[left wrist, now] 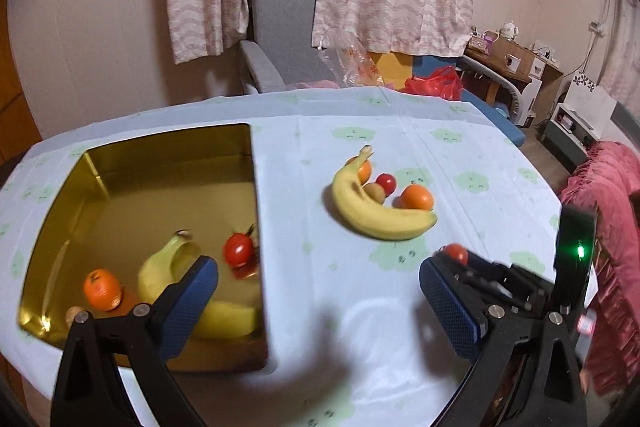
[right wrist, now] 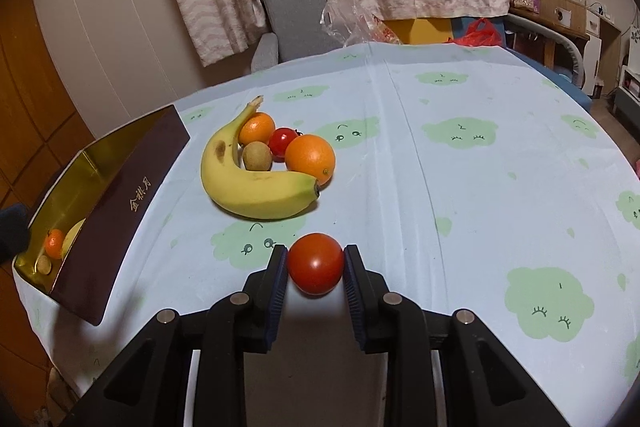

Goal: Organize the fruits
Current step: 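Move the left gripper to the second banana and grasp it while the right gripper holds the tomato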

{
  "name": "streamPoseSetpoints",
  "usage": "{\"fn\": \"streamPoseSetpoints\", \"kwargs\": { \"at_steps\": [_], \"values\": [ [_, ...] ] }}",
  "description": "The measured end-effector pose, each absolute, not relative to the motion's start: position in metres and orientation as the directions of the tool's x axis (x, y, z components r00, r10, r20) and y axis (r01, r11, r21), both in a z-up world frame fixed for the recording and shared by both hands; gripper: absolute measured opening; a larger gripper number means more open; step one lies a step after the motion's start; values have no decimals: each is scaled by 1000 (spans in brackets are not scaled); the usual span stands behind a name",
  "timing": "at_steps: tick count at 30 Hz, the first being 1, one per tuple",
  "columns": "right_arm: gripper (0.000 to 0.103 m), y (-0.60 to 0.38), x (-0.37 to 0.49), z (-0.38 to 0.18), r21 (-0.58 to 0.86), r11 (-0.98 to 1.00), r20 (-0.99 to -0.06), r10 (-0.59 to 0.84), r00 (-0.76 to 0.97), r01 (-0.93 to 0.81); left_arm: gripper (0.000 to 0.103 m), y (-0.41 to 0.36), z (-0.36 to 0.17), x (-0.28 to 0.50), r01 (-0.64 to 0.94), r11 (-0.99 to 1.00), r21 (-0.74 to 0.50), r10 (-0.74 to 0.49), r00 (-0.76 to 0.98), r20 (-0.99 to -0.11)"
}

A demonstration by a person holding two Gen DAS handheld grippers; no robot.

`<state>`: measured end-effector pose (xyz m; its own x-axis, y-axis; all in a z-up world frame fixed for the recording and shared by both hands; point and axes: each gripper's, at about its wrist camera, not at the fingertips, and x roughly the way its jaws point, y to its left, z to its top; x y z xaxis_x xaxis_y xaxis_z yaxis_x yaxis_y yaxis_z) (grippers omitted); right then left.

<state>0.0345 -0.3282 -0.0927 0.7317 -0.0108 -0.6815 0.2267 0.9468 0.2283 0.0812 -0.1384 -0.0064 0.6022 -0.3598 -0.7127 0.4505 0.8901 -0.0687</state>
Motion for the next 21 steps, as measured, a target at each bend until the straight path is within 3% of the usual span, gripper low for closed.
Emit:
{"fn": "streamPoseSetpoints", "kwargs": {
  "at_steps": [11,17,21],
  "values": [
    [28,-336,26,-97,275,934,-624,-7,781,228,103,-194,-37,140,345,916,-206,-356,461,-813],
    [28,-338,22,-99,299,928,-607,5,795,222,103,-217,-59,176,249,941,-229,-316,403,-859],
    [28,-340,22,-101,314,924,-599,15,801,217,103,-230,-64,184,273,944,-183,-290,425,-858]
  ]
}}
